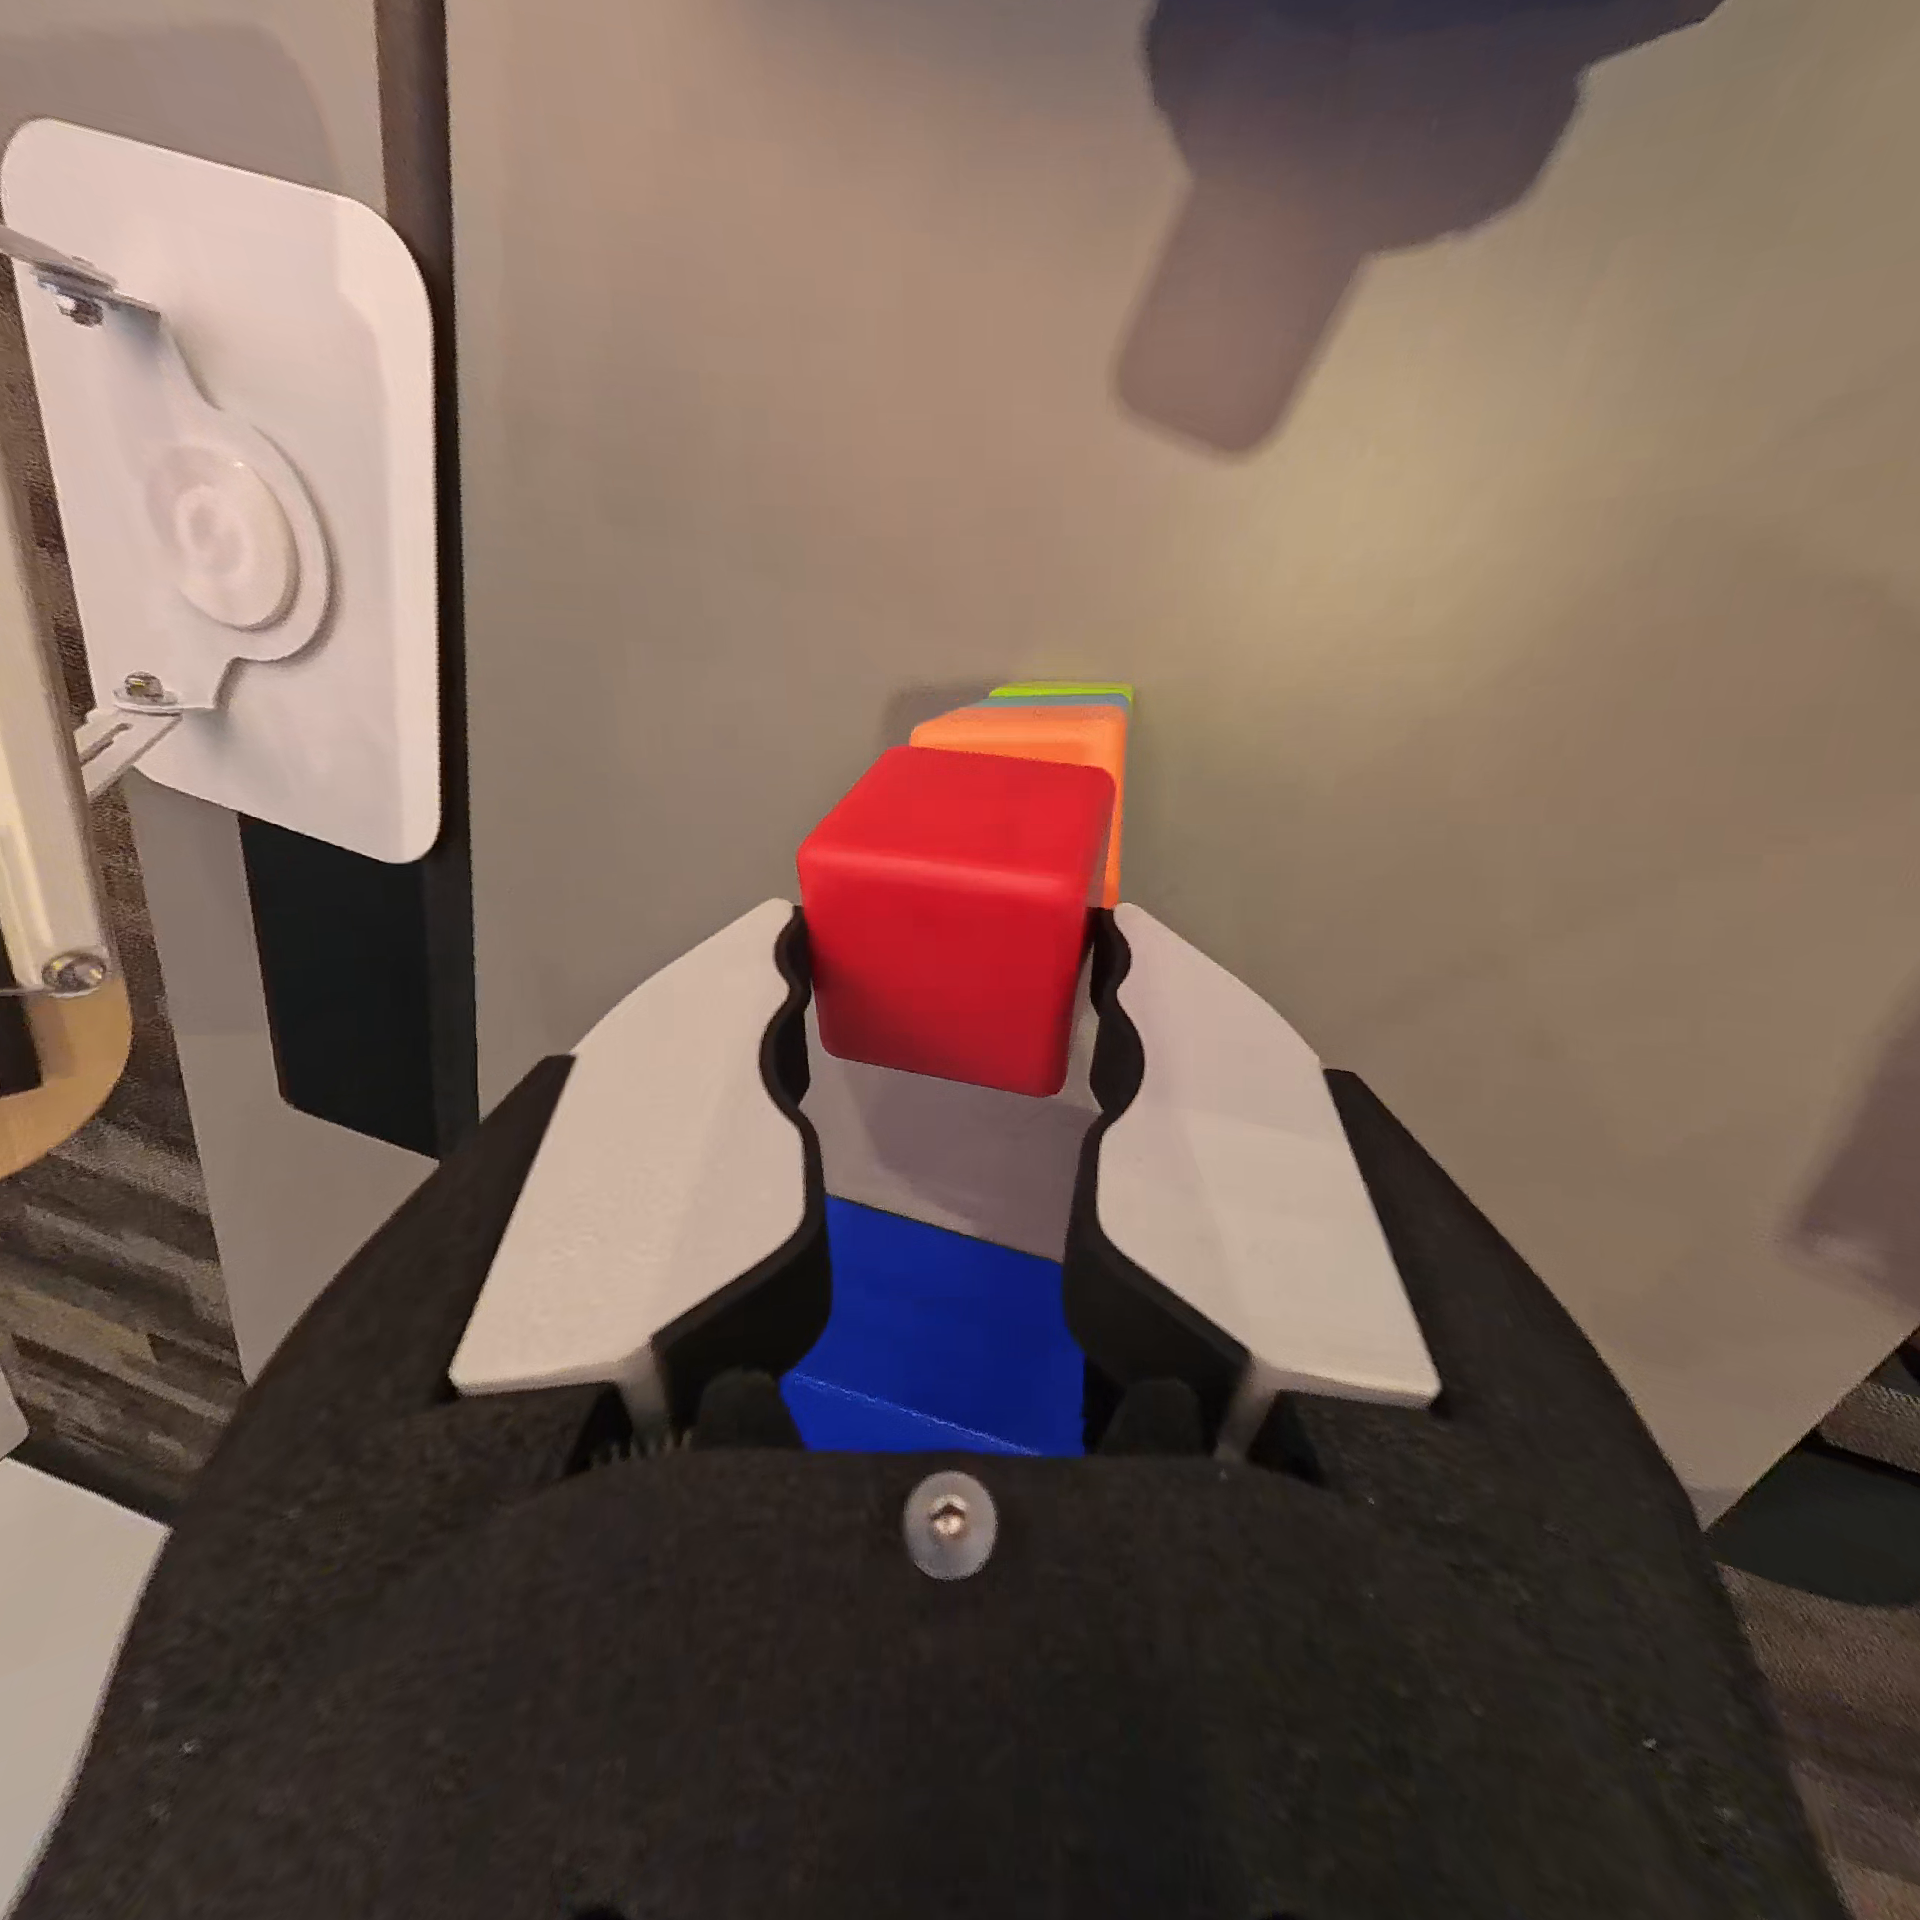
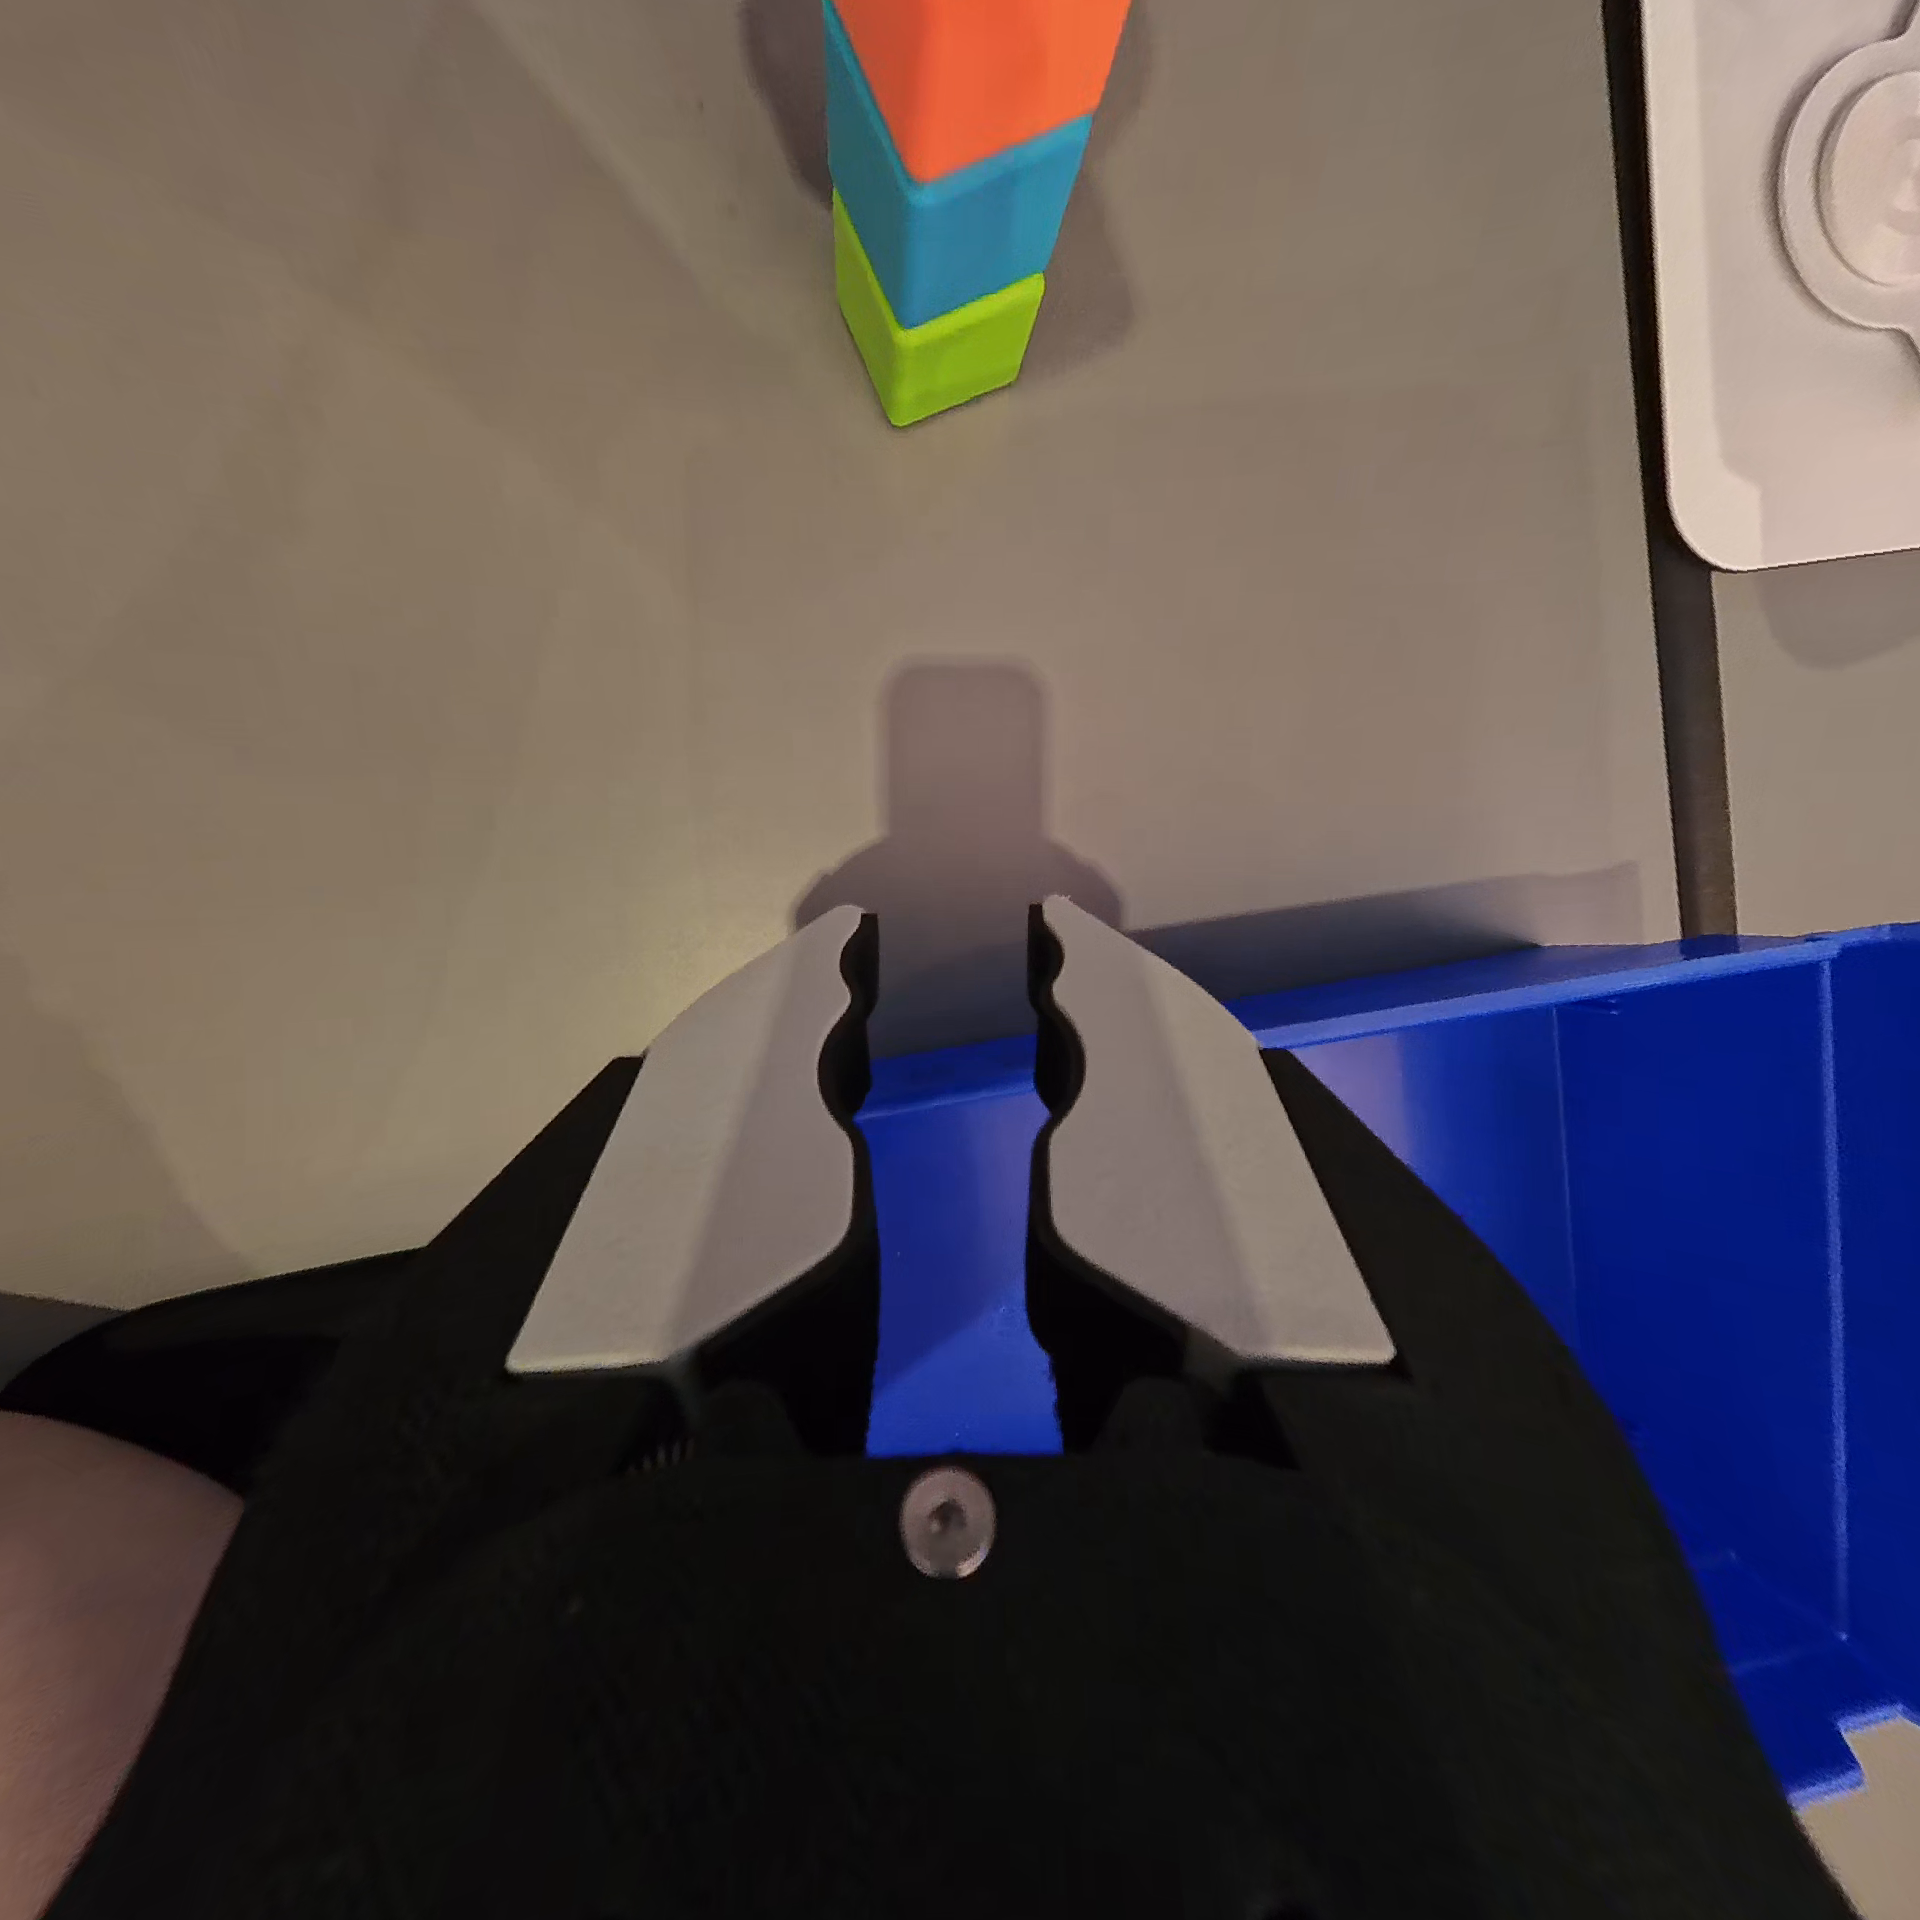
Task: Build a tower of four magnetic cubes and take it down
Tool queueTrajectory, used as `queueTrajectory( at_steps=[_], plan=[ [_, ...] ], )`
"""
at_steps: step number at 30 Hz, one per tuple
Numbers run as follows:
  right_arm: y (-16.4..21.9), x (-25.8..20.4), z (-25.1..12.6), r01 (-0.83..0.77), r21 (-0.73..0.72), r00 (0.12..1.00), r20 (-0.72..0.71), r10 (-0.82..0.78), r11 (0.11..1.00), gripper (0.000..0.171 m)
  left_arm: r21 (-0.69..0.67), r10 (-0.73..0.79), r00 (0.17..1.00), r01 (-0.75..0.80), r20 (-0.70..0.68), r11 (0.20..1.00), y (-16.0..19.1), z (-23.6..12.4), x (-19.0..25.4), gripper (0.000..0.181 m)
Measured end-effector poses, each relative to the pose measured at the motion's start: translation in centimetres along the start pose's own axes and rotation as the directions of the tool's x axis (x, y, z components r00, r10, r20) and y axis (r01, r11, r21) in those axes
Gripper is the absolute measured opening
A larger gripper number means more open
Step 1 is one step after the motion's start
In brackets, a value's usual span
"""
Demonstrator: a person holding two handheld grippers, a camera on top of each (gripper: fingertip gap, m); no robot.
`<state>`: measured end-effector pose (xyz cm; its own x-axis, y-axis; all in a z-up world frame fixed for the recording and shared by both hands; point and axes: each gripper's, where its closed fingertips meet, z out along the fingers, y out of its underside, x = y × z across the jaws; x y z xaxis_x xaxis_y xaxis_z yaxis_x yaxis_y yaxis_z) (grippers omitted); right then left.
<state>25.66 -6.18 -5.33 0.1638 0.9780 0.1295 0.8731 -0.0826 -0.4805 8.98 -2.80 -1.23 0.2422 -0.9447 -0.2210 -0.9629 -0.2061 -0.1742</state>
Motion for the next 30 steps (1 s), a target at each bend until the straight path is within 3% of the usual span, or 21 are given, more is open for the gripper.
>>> queueTrajectory(
  at_steps=[8,12,15,17,19,22,27,30],
  plan=[
    [0.3,0.0,0.2,-0.009,-0.01,1.0,0.014,0.009,1.0,0.029,0.007,-0.029,0.999,0.029,-0.019,1.0,-1.1,0.9,0.1,0.05],
    [0.5,-0.1,0.4,-0.008,-0.018,1.0,0.018,0.009,1.0,0.029,0.089,-0.046,0.999,0.046,-0.002,0.995,-1.5,-0.2,-0.3,0.069],
    [0.4,0.0,0.3,-0.006,-0.014,1.0,0.012,0.006,1.0,0.029,0.236,-0.135,0.991,0.133,-0.009,0.963,-1.3,-1.5,-0.2,0.075],
    [0.2,0.1,0.1,-0.002,-0.001,1.0,0.003,0.002,1.0,0.029,0.379,-0.23,0.973,0.219,-0.017,0.899,-0.9,-1.8,0.0,0.078],
    [-0.2,0.4,-0.2,0.005,0.024,1.0,-0.011,-0.005,1.0,0.029,0.533,-0.314,0.949,0.274,-0.016,0.8,-0.6,-1.5,0.3,0.087],
    [-1.0,0.8,-0.8,0.015,0.072,0.999,-0.039,-0.012,0.997,0.029,0.69,-0.428,0.903,0.339,-0.047,0.64,0.0,0.1,1.0,0.088],
    [-3.6,1.7,-2.1,0.029,0.206,0.995,-0.095,-0.009,0.978,0.029,0.836,-0.534,0.843,0.336,-0.061,0.434,0.0,2.4,0.3,0.087],
    [-6.1,2.0,-3.7,0.015,0.356,0.996,-0.091,0.019,0.935,0.028,0.875,-0.557,0.83,0.296,-0.037,0.383,-0.7,3.1,-0.5,0.087]
  ],
)
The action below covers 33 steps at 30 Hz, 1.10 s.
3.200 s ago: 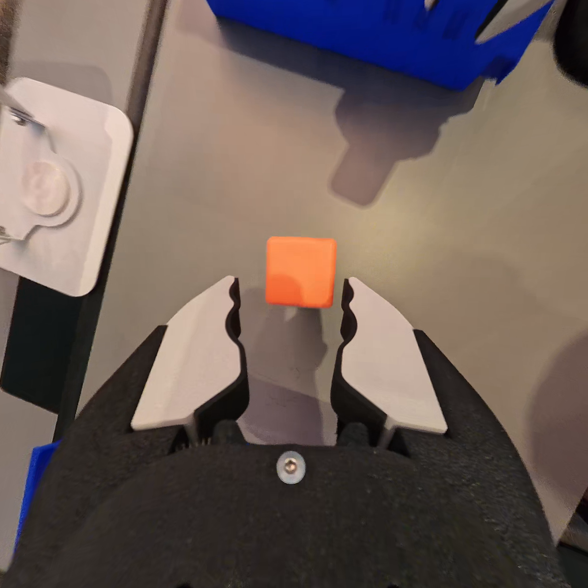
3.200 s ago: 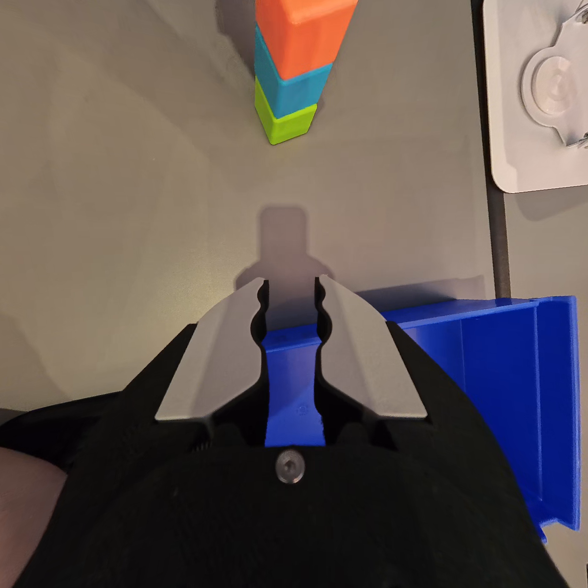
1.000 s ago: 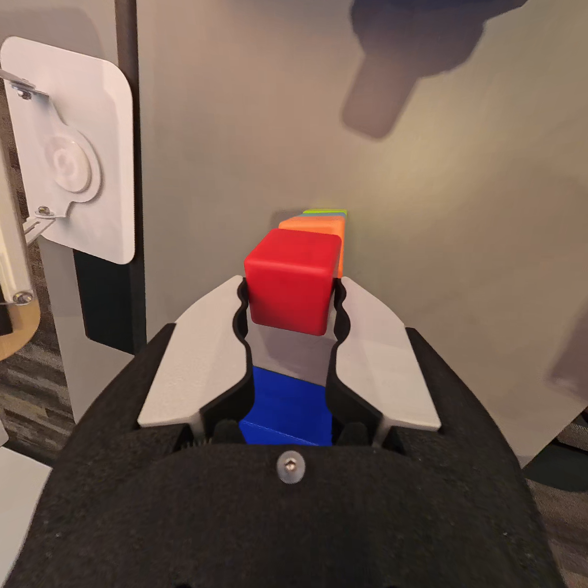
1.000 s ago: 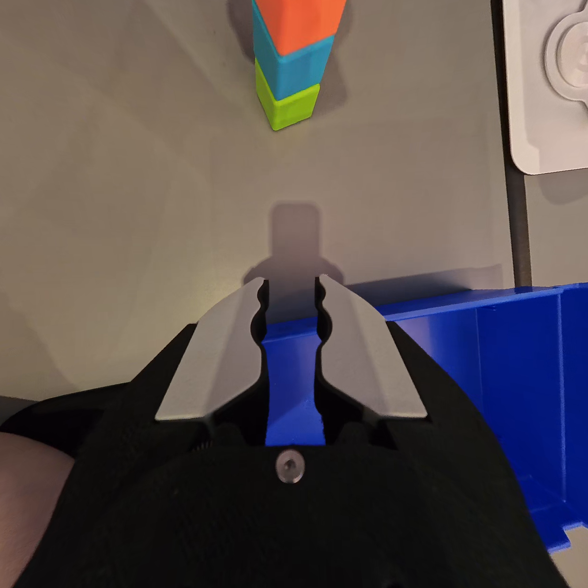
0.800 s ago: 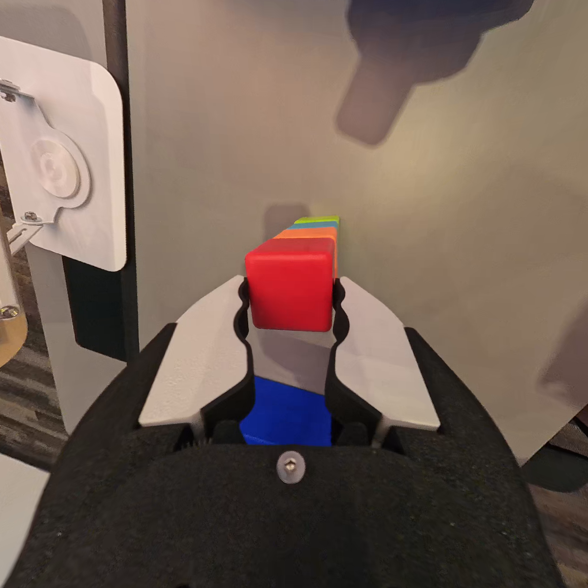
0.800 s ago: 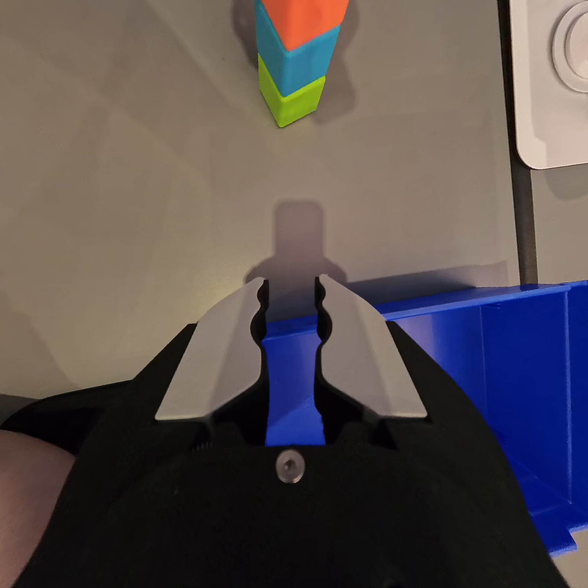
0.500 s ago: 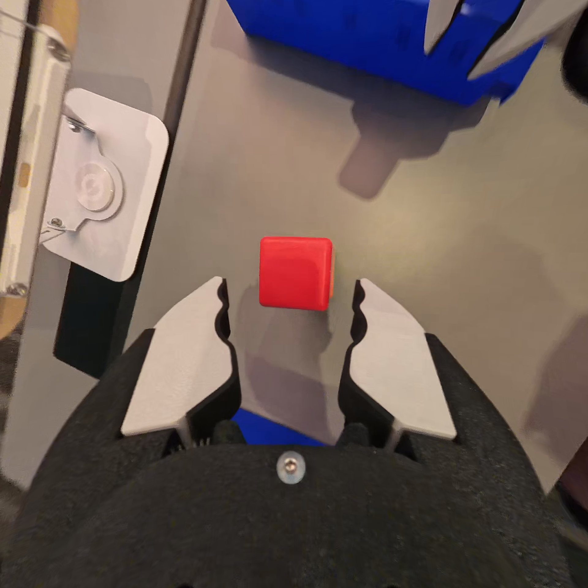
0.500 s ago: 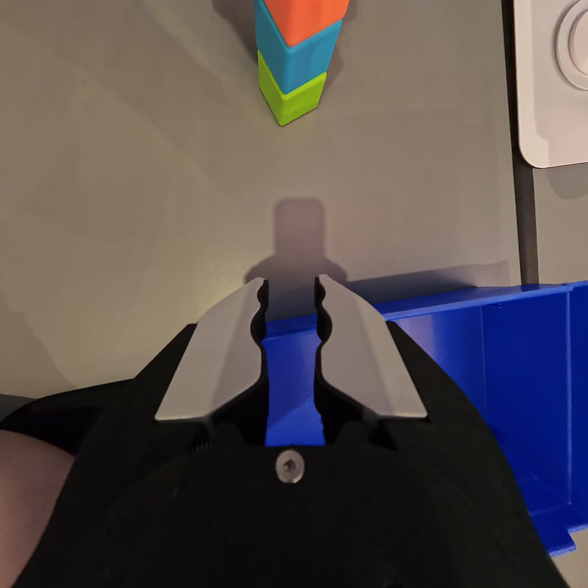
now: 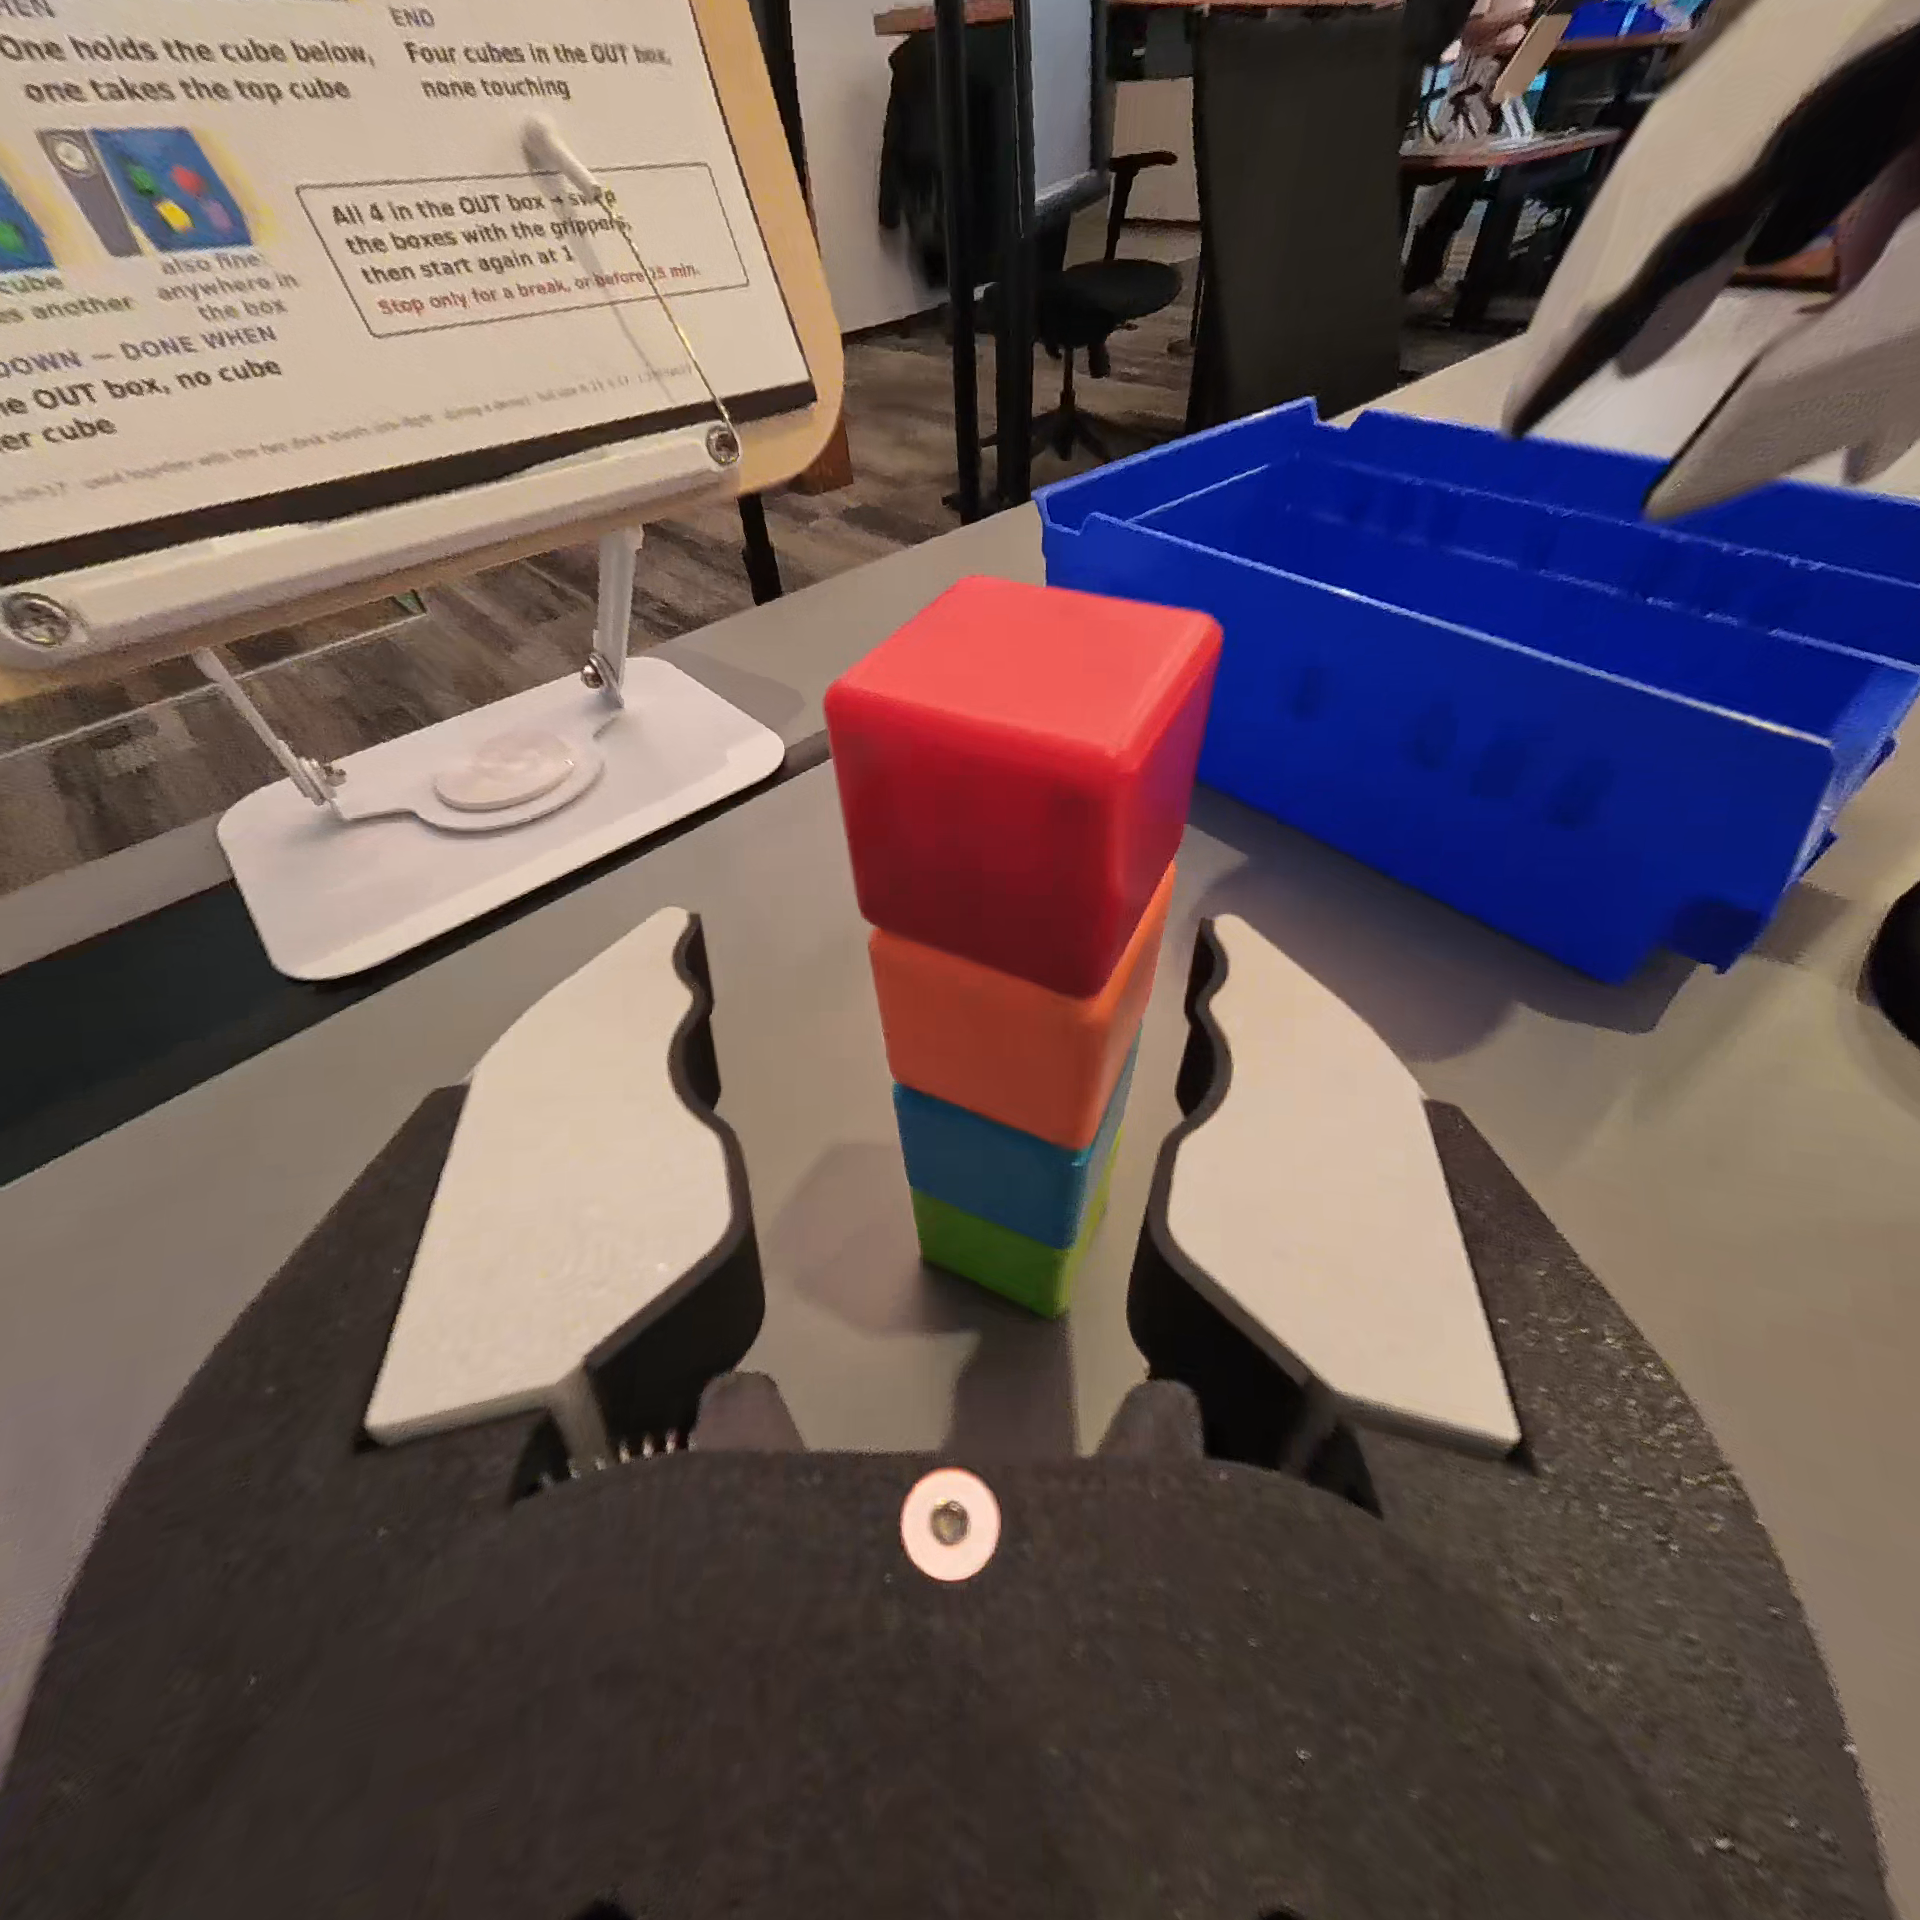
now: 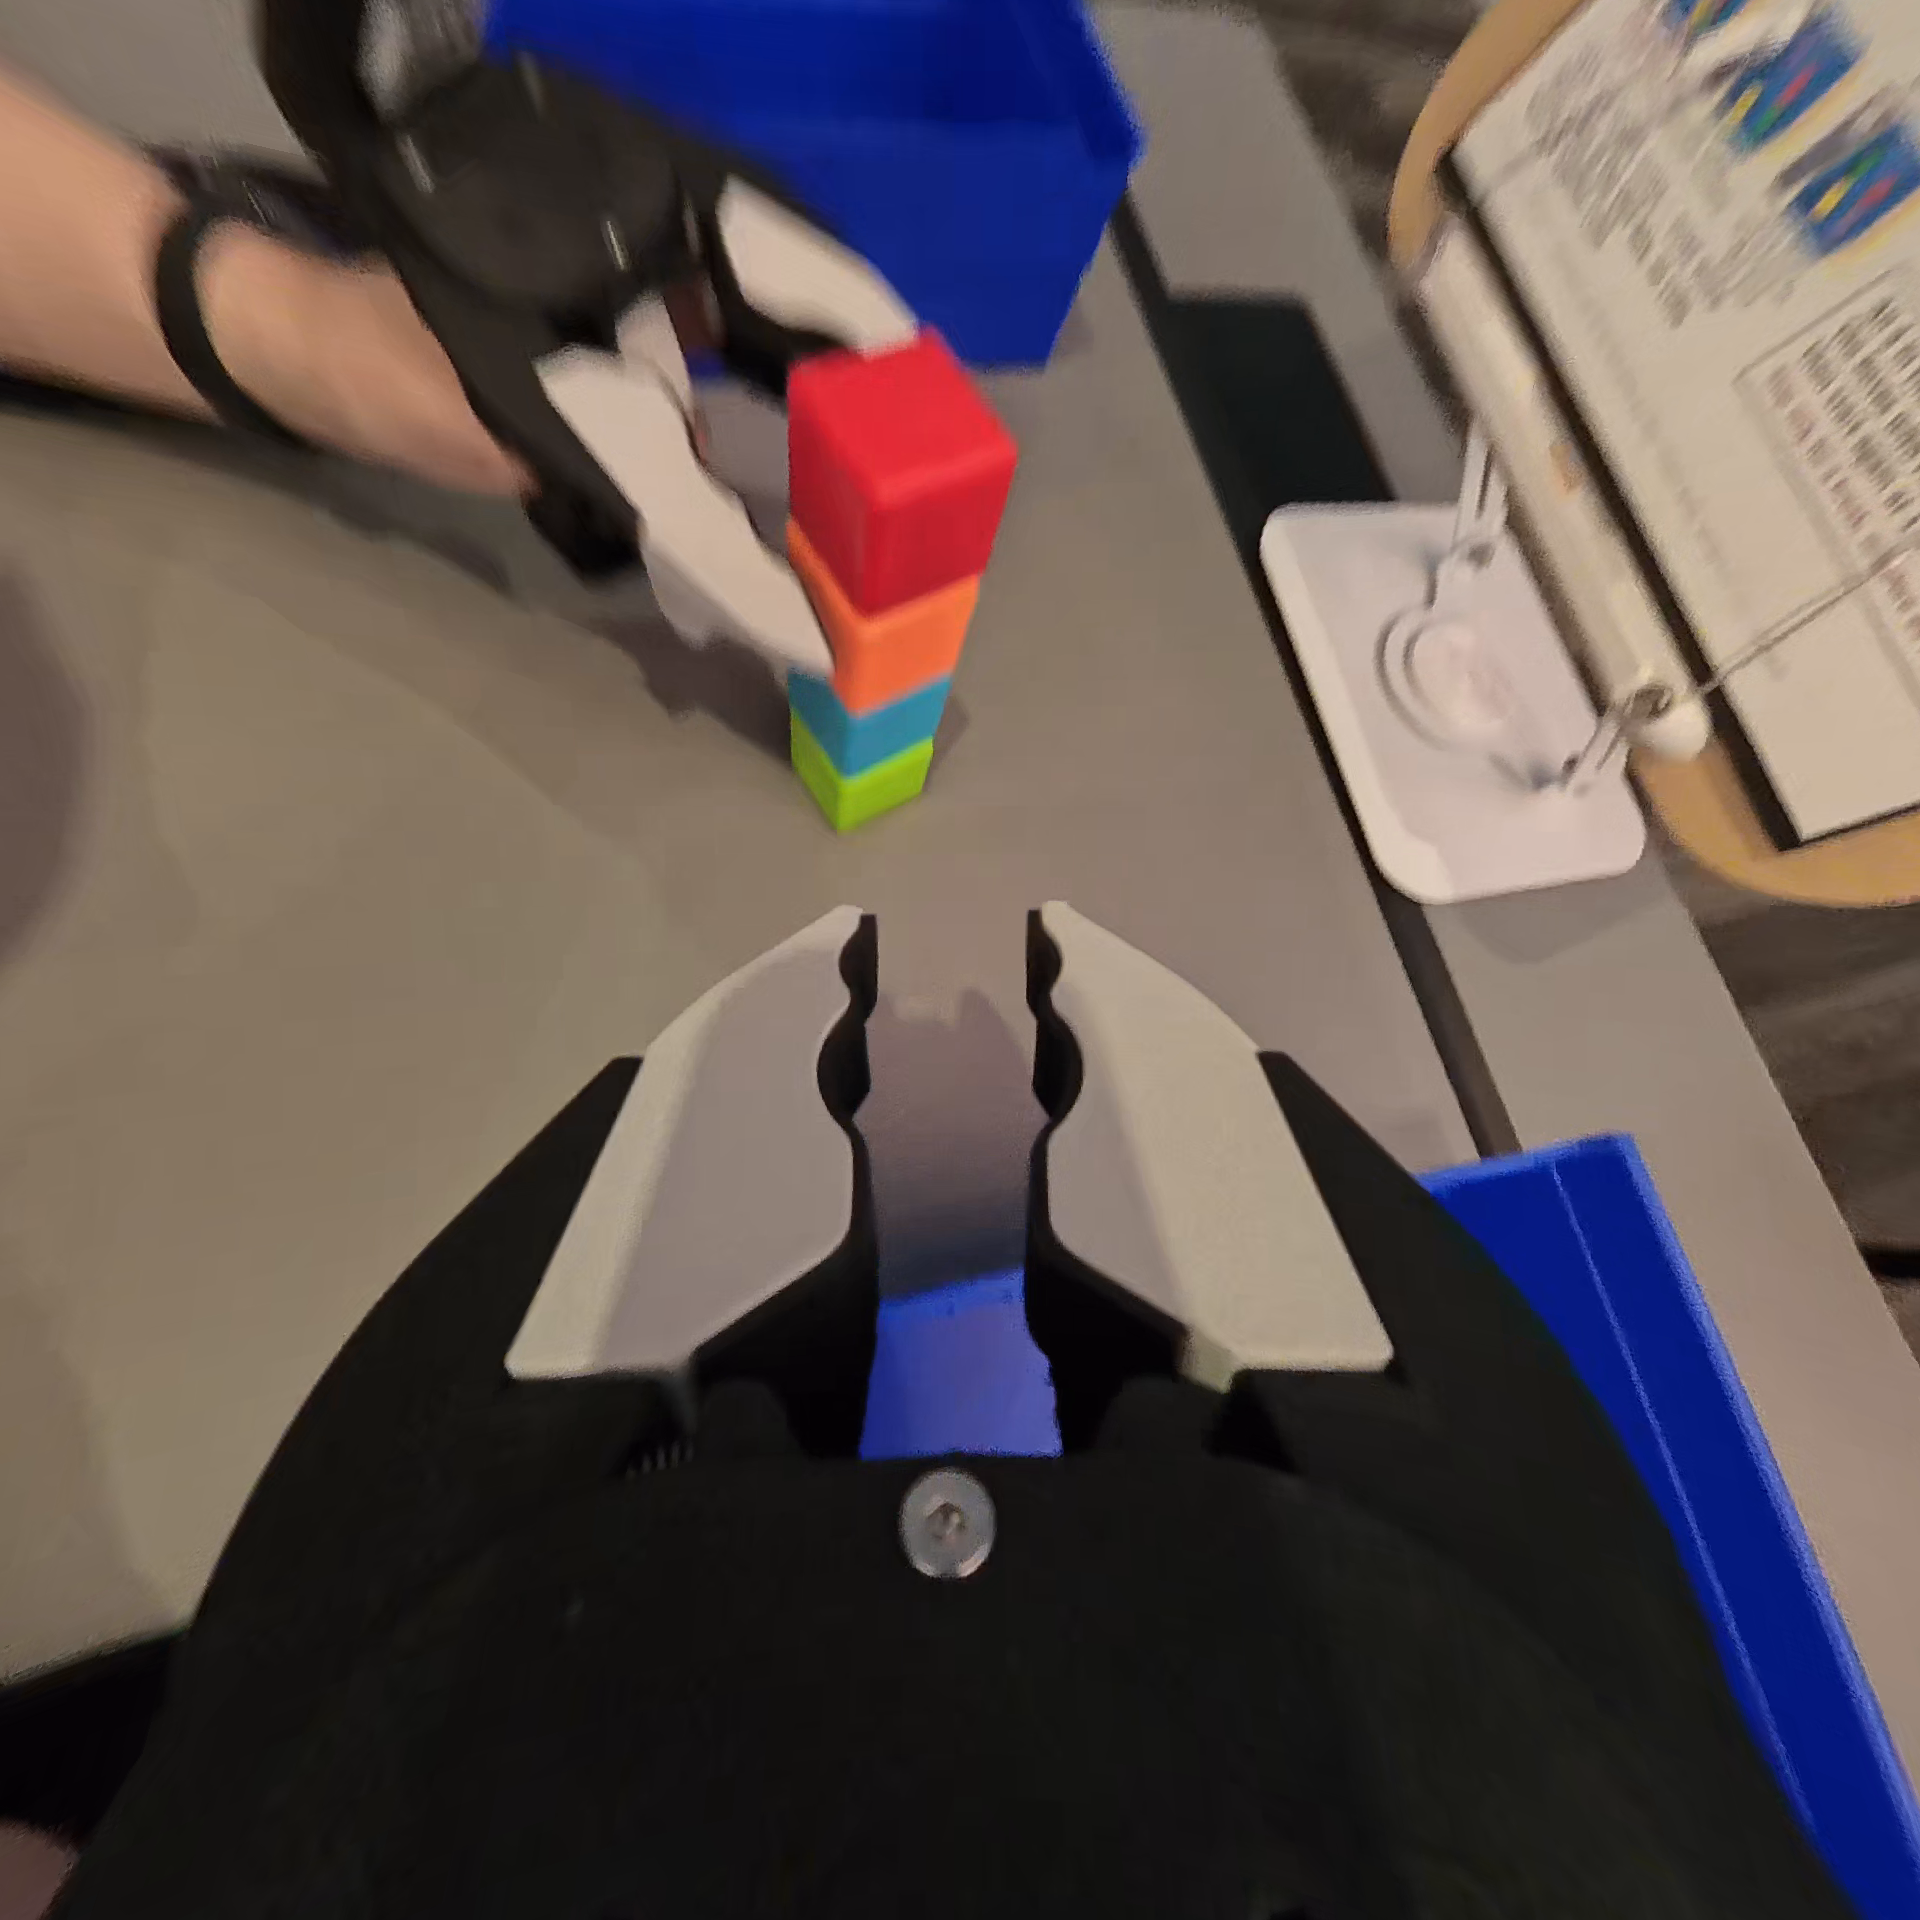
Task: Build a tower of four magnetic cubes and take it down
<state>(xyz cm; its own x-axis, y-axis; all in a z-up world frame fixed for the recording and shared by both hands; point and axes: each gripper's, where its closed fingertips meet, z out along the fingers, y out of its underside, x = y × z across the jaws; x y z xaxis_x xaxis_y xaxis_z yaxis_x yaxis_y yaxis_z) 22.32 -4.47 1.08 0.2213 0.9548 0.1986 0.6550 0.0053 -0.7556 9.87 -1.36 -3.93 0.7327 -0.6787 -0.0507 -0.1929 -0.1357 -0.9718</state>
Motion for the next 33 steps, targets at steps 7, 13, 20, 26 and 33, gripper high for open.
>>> queueTrajectory(
  at_steps=[7,13,20,26,33],
  plan=[
    [-6.2,0.6,-1.1,-0.076,0.395,0.997,0.038,0.066,0.916,0.048,-0.046,-0.086,0.99,0.082,-0.112,0.996,1.6,2.2,1.5,0.063],
    [-8.0,-1.0,2.5,-0.109,0.478,0.989,0.136,0.049,0.872,0.063,-0.016,-0.13,0.96,0.13,-0.246,0.991,1.6,2.2,2.8,0.057],
    [-6.2,-3.1,7.7,-0.077,0.321,0.984,0.175,0.021,0.944,0.07,-0.017,-0.084,0.911,0.084,-0.404,0.996,1.8,0.7,5.9,0.057],
    [-5.9,-4.6,8.6,-0.077,0.29,0.968,0.253,0.001,0.954,0.05,-0.014,-0.069,0.894,0.07,-0.442,0.997,1.9,0.2,6.6,0.057],
    [-5.6,-4.1,8.5,-0.123,0.268,0.964,0.262,0.051,0.955,0.05,-0.024,-0.048,0.914,0.042,-0.402,0.999,2.3,0.9,6.4,0.058]
  ],
)
